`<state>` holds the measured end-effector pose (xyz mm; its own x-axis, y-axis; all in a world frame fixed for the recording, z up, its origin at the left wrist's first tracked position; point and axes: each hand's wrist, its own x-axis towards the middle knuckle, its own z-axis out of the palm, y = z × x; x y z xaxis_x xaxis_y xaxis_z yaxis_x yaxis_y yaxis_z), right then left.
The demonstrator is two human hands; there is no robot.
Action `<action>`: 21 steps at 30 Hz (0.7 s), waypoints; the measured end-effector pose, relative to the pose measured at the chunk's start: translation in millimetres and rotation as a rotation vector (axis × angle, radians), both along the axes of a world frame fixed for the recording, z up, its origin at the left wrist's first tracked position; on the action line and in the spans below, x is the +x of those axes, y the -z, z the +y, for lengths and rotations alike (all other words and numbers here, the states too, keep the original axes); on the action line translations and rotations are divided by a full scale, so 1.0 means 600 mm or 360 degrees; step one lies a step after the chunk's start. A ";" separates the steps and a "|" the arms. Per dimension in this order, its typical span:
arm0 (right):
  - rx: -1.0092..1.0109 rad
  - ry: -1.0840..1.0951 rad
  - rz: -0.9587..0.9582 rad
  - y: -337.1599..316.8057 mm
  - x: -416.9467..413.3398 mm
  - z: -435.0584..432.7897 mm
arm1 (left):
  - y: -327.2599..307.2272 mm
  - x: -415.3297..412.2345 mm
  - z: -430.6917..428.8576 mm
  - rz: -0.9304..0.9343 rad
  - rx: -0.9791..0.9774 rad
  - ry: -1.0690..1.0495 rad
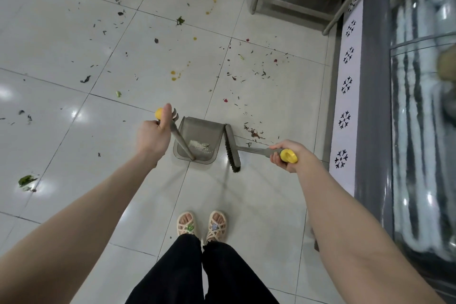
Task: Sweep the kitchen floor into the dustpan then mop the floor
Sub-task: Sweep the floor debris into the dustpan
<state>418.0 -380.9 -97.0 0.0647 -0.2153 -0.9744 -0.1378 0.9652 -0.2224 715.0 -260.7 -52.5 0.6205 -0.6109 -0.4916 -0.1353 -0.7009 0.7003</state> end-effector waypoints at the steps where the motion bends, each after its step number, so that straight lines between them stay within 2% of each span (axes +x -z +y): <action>1: -0.0006 -0.0006 -0.0002 -0.007 -0.001 -0.008 | -0.003 -0.004 -0.011 0.0004 -0.0008 0.0009; 9: -0.0080 0.0094 -0.0200 -0.060 0.013 -0.098 | -0.033 0.014 -0.099 0.0006 -0.0046 0.0065; 12: -0.0119 0.0049 -0.0291 -0.058 0.058 -0.129 | -0.043 0.045 -0.143 -0.0013 -0.0087 0.0037; 21: -0.0105 0.0223 -0.0398 -0.038 0.243 -0.245 | -0.066 0.211 -0.317 -0.0058 -0.0170 0.0078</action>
<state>563.8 -528.1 -74.4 0.2663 -0.3012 -0.9156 0.0629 0.9533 -0.2953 841.9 -450.9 -12.9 0.6047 -0.6889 -0.3996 -0.1945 -0.6143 0.7647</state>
